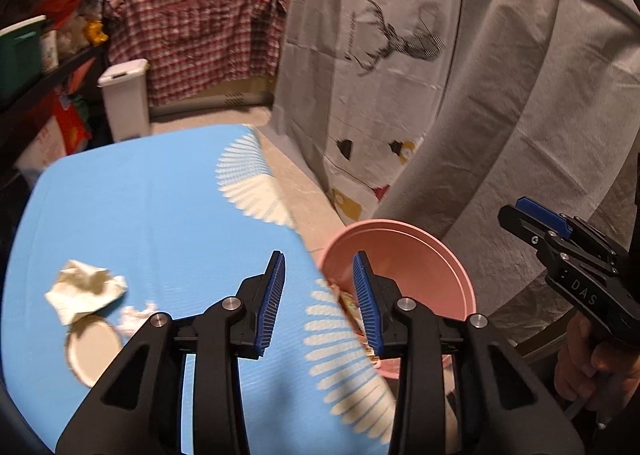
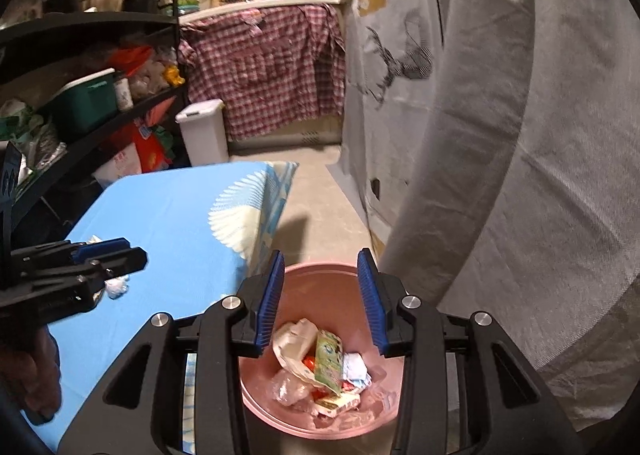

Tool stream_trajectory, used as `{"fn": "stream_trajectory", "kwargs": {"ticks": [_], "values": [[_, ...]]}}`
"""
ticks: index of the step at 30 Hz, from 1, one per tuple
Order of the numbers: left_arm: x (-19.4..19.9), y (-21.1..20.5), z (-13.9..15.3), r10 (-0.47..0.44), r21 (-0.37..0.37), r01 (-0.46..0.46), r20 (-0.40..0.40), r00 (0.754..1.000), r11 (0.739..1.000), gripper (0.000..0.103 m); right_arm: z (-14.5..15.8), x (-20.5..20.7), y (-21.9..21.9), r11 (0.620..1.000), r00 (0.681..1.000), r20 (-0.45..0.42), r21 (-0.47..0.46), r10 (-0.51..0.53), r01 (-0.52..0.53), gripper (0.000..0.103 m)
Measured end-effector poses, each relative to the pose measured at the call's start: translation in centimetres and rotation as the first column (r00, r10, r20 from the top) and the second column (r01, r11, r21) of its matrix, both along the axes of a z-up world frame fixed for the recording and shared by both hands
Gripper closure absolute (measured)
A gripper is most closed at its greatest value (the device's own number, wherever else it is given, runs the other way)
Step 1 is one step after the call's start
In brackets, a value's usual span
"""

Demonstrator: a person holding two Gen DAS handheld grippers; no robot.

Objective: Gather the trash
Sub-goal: 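Move both open tools back toward the remaining table items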

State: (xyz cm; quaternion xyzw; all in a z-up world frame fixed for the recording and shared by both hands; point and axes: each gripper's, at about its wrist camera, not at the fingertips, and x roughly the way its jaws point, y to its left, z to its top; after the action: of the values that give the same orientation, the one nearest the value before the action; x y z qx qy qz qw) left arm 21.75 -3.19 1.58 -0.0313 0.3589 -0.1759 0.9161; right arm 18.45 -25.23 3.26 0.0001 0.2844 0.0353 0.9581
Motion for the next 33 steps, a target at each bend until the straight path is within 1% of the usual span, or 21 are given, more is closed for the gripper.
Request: {"fn": "stream_trajectory", "kwargs": {"ticks": [4,7,10,12,16,20,21,23,24,26,27,29,33], "values": [[-1.0,4.0,1.4,0.058,-0.015,-0.057,0.027,0.998,0.998,0.074,0.7,-0.9,1.4,1.000,0.998,0.053,0.012,0.026,-0.027,0.065],[-1.6,6.9,2.6,0.105,-0.025,-0.104,0.043,0.994,0.994,0.078,1.5,-1.5,2.6,0.997,0.993,0.096,0.032,0.063,-0.066,0.069],[-2.3,9.3,4.0,0.132,0.024,-0.134,0.080,0.988,0.991,0.079,2.0,-2.0,4.5,0.992,0.986,0.119,0.038,0.113,-0.118,0.070],[-2.8,11.1,5.0,0.150,0.056,-0.156,0.101,0.984,0.986,0.081,2.2,-2.3,5.9,0.988,0.981,0.129,0.023,0.147,-0.151,0.070],[-3.2,14.1,6.8,0.186,0.056,-0.193,0.107,0.977,0.980,0.082,2.5,-3.0,8.5,0.980,0.969,0.149,-0.041,0.197,-0.193,0.070],[-4.0,15.4,7.7,0.185,0.099,-0.199,0.141,0.973,0.975,0.082,2.6,-3.6,10.4,0.968,0.957,0.151,-0.061,0.249,-0.242,0.070],[-4.2,15.9,7.8,0.187,0.101,-0.203,0.150,0.971,0.974,0.082,2.5,-3.7,10.8,0.966,0.954,0.149,-0.062,0.259,-0.252,0.070],[-4.4,17.2,7.3,0.210,0.075,-0.224,0.153,0.966,0.972,0.082,2.1,-3.6,11.5,0.961,0.950,0.141,-0.053,0.278,-0.273,0.070],[-4.3,17.7,7.0,0.222,0.058,-0.233,0.146,0.964,0.971,0.082,1.8,-3.6,11.9,0.957,0.948,0.131,-0.047,0.291,-0.288,0.070],[-4.2,18.9,6.0,0.246,0.034,-0.251,0.118,0.962,0.967,0.086,1.2,-3.5,12.9,0.950,0.943,0.115,-0.043,0.313,-0.310,0.070],[-4.0,19.4,5.4,0.257,0.035,-0.262,0.106,0.961,0.965,0.086,1.0,-3.4,13.4,0.946,0.940,0.109,-0.043,0.324,-0.321,0.072],[-3.9,20.3,4.6,0.270,0.037,-0.274,0.091,0.959,0.961,0.086,0.4,-3.2,14.7,0.934,0.929,0.096,-0.034,0.356,-0.355,0.081],[-3.2,21.7,3.2,0.287,0.050,-0.290,0.063,0.956,0.956,0.086,-0.8,-2.7,17.1,0.919,0.915,0.078,-0.023,0.395,-0.394,0.085]]}}
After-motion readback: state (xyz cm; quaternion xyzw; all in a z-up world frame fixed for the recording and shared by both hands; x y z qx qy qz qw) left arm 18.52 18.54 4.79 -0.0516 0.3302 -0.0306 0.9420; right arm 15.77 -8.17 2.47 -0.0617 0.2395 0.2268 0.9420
